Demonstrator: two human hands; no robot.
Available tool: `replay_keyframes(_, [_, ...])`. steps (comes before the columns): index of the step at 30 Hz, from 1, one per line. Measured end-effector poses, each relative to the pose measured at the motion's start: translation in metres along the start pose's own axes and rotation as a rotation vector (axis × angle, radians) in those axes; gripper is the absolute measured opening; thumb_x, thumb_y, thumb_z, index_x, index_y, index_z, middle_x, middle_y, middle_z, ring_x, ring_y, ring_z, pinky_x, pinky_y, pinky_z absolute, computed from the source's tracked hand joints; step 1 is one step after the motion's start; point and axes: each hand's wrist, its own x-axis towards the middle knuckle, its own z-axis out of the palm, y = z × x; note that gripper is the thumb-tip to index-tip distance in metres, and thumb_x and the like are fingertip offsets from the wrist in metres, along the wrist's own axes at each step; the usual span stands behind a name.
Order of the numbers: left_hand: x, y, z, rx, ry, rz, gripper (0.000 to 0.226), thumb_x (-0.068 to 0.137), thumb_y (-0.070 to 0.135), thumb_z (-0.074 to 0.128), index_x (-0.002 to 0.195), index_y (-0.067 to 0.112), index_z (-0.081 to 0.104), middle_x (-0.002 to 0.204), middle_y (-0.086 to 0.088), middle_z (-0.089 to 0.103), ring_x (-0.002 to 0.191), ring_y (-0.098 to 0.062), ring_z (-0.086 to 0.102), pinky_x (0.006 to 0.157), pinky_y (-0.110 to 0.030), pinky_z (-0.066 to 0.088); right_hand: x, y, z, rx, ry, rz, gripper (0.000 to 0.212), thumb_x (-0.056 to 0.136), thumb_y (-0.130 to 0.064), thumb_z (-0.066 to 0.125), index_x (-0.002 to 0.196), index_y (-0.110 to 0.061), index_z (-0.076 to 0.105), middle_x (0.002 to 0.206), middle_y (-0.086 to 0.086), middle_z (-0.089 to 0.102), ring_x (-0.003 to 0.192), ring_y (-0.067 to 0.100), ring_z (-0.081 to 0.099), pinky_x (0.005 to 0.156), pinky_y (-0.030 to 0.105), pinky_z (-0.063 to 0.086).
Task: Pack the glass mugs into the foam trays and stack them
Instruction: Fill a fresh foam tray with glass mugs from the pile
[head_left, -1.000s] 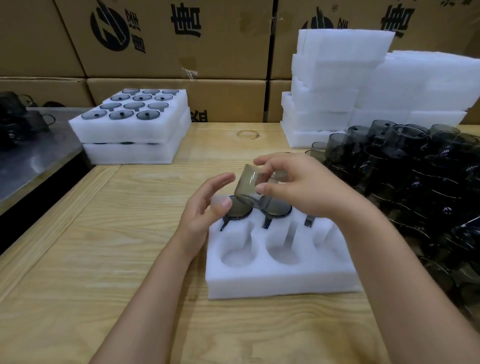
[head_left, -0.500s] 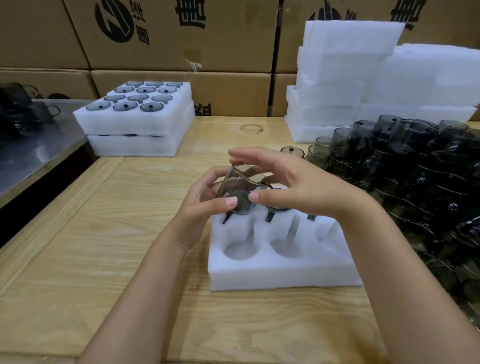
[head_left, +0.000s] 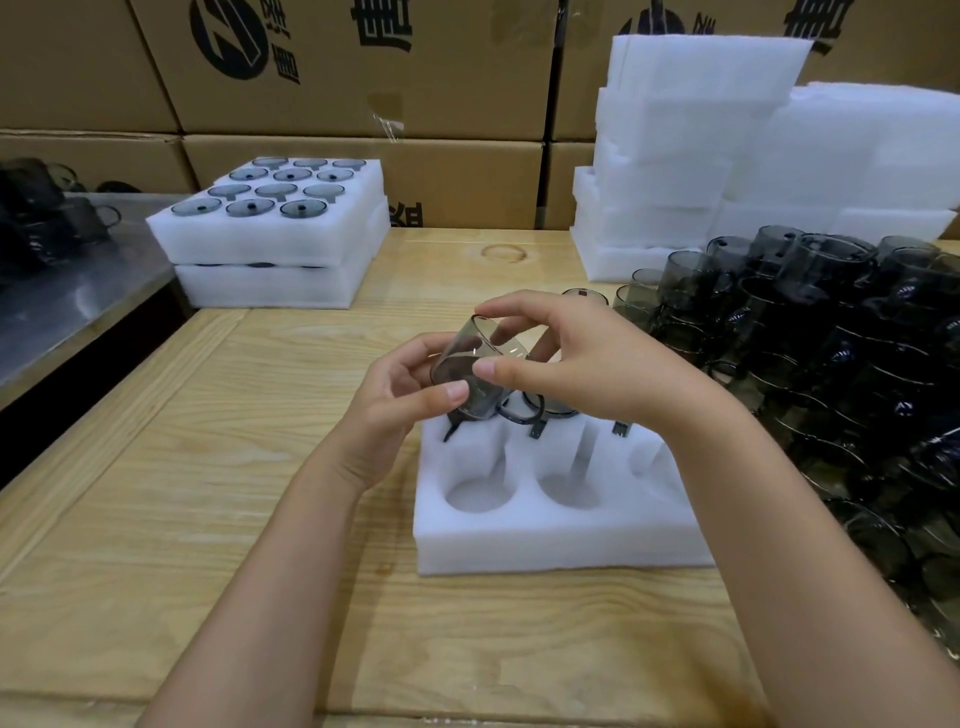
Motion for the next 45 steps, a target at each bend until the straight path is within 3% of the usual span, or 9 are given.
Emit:
replay_keyframes(5, [0.001, 0.002, -0.005, 0.023, -0.06, -0.029, 0.076, 0.056, 0.045, 0.083, 0.118, 0.012, 0.055, 0.11, -0.013, 0.068, 0.104, -0.024, 0.063, 0.09, -0.031, 0.051, -0.004, -0.004, -0.005, 0.02, -0.064, -0.077, 0.049, 0.079, -0.03, 0.072, 0.123, -0.041, 0.053, 0.111, -0.02, 0.057, 0.081, 0.019, 0.055, 0.076, 0.027, 0.05])
replay_keyframes(10, [-0.001, 0.001, -0.01, 0.051, -0.1, -0.049, 0.056, 0.06, 0.024, 0.07, 0.113, 0.012, 0.061, 0.109, -0.011, 0.068, 0.106, -0.025, 0.062, 0.09, -0.034, 0.05, -0.006, -0.005, -0.009, 0.066, -0.158, -0.103, 0.05, 0.079, -0.02, 0.072, 0.119, -0.044, 0.052, 0.114, -0.023, 0.057, 0.092, 0.017, 0.054, 0.086, 0.031, 0.05])
replay_keyframes(14, [0.0, 0.002, -0.012, 0.112, -0.149, -0.074, 0.052, 0.054, 0.022, 0.076, 0.105, 0.025, 0.064, 0.111, -0.006, 0.065, 0.109, -0.025, 0.057, 0.093, -0.043, 0.043, -0.007, -0.007, -0.006, 0.074, -0.17, -0.065, 0.046, 0.076, -0.031, 0.075, 0.116, -0.041, 0.056, 0.106, -0.022, 0.059, 0.089, 0.014, 0.057, 0.065, 0.018, 0.051])
replay_keyframes(18, [-0.002, 0.003, -0.014, 0.079, -0.177, -0.111, 0.071, 0.06, 0.058, 0.077, 0.111, 0.013, 0.058, 0.119, -0.012, 0.062, 0.121, -0.033, 0.052, 0.103, -0.043, 0.037, -0.008, -0.01, -0.006, 0.009, -0.209, -0.093, 0.042, 0.077, -0.024, 0.075, 0.112, -0.039, 0.059, 0.106, -0.019, 0.059, 0.089, 0.013, 0.057, 0.079, 0.028, 0.051])
replay_keyframes(22, [-0.004, 0.008, -0.013, 0.06, -0.154, -0.134, 0.087, 0.072, 0.07, 0.06, 0.124, 0.0, 0.053, 0.127, -0.017, 0.06, 0.127, -0.032, 0.048, 0.109, -0.044, 0.031, -0.013, -0.018, -0.007, -0.069, -0.304, -0.16, 0.048, 0.077, -0.016, 0.075, 0.116, -0.039, 0.059, 0.114, -0.022, 0.058, 0.098, -0.003, 0.052, 0.083, 0.015, 0.043])
replay_keyframes(27, [-0.004, 0.006, -0.013, 0.073, -0.106, -0.171, 0.055, 0.081, 0.053, 0.052, 0.117, 0.012, 0.061, 0.118, -0.009, 0.066, 0.121, -0.026, 0.055, 0.108, -0.042, 0.034, -0.017, -0.025, -0.004, -0.216, -0.413, -0.187, 0.051, 0.078, -0.021, 0.074, 0.122, -0.041, 0.057, 0.123, -0.024, 0.054, 0.107, 0.001, 0.051, 0.084, 0.023, 0.044])
replay_keyframes(33, [-0.004, 0.005, -0.014, 0.067, -0.052, -0.195, 0.052, 0.087, 0.043, 0.038, 0.12, 0.01, 0.059, 0.122, -0.013, 0.064, 0.123, -0.028, 0.053, 0.114, -0.051, 0.027, -0.014, -0.027, 0.007, -0.312, -0.425, -0.177, 0.055, 0.079, -0.023, 0.072, 0.127, -0.041, 0.054, 0.118, -0.033, 0.045, 0.117, 0.001, 0.045, 0.097, 0.032, 0.042])
replay_keyframes(39, [0.0, 0.016, 0.002, 0.012, 0.119, -0.012, 0.039, 0.087, 0.036, 0.04, 0.112, 0.014, 0.06, 0.117, -0.009, 0.067, 0.115, -0.024, 0.06, 0.098, -0.033, 0.043, -0.014, -0.017, 0.011, -0.26, -0.365, -0.177, 0.053, 0.084, -0.044, 0.062, 0.134, -0.035, 0.048, 0.13, -0.024, 0.05, 0.111, -0.009, 0.039, 0.09, 0.012, 0.035])
replay_keyframes(45, [0.001, 0.035, 0.03, 0.303, -0.038, 0.084, 0.03, 0.089, 0.029, 0.049, 0.112, 0.019, 0.064, 0.117, 0.001, 0.068, 0.115, -0.008, 0.059, 0.095, -0.017, 0.043, -0.02, -0.013, 0.049, -0.214, -0.18, -0.165, 0.033, 0.101, -0.026, 0.031, 0.12, -0.011, 0.053, 0.121, 0.006, 0.056, 0.117, 0.02, 0.044, 0.101, 0.033, 0.032])
